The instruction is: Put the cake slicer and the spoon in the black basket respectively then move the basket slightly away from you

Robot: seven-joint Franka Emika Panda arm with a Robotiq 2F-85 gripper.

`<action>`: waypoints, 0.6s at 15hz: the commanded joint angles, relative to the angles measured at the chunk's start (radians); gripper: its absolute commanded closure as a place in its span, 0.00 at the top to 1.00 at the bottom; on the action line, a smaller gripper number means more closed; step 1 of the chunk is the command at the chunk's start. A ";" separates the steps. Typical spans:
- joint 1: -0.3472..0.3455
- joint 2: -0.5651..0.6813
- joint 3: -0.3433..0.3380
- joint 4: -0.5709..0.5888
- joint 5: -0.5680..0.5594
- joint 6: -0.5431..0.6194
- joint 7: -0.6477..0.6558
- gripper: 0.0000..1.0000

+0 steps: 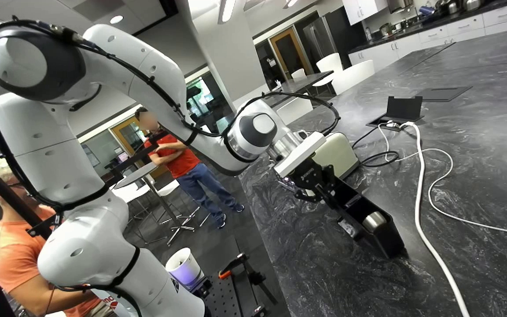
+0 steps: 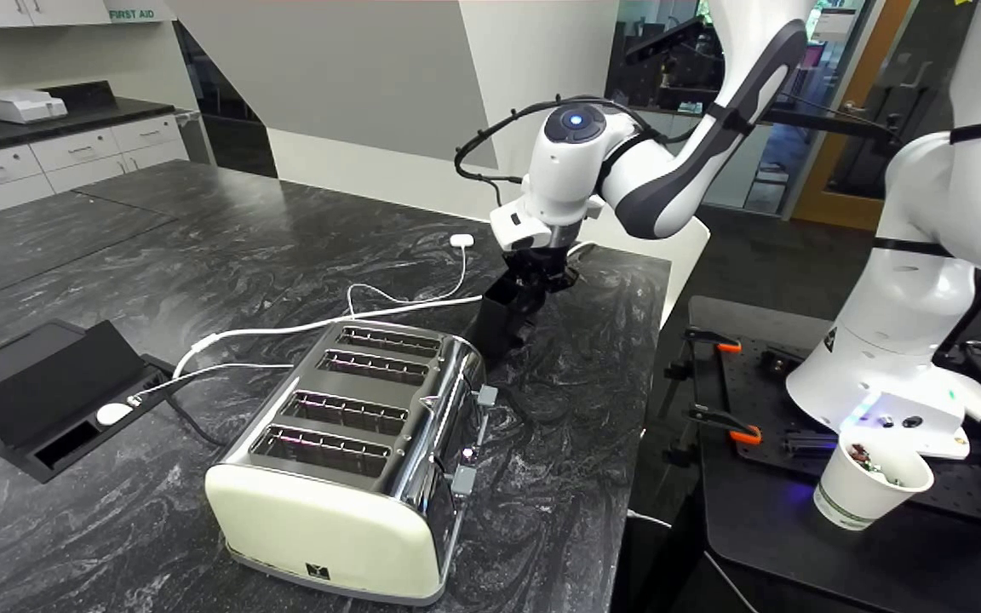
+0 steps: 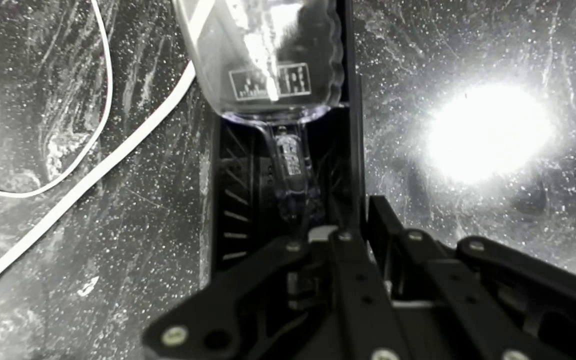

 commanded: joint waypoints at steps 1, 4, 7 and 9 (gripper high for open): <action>0.014 0.055 0.005 0.056 -0.092 -0.049 0.081 0.03; 0.016 0.090 0.014 0.074 -0.128 -0.059 0.119 0.03; 0.012 0.093 0.026 0.082 -0.126 -0.068 0.114 0.03; 0.012 0.088 0.028 0.085 -0.123 -0.070 0.120 0.41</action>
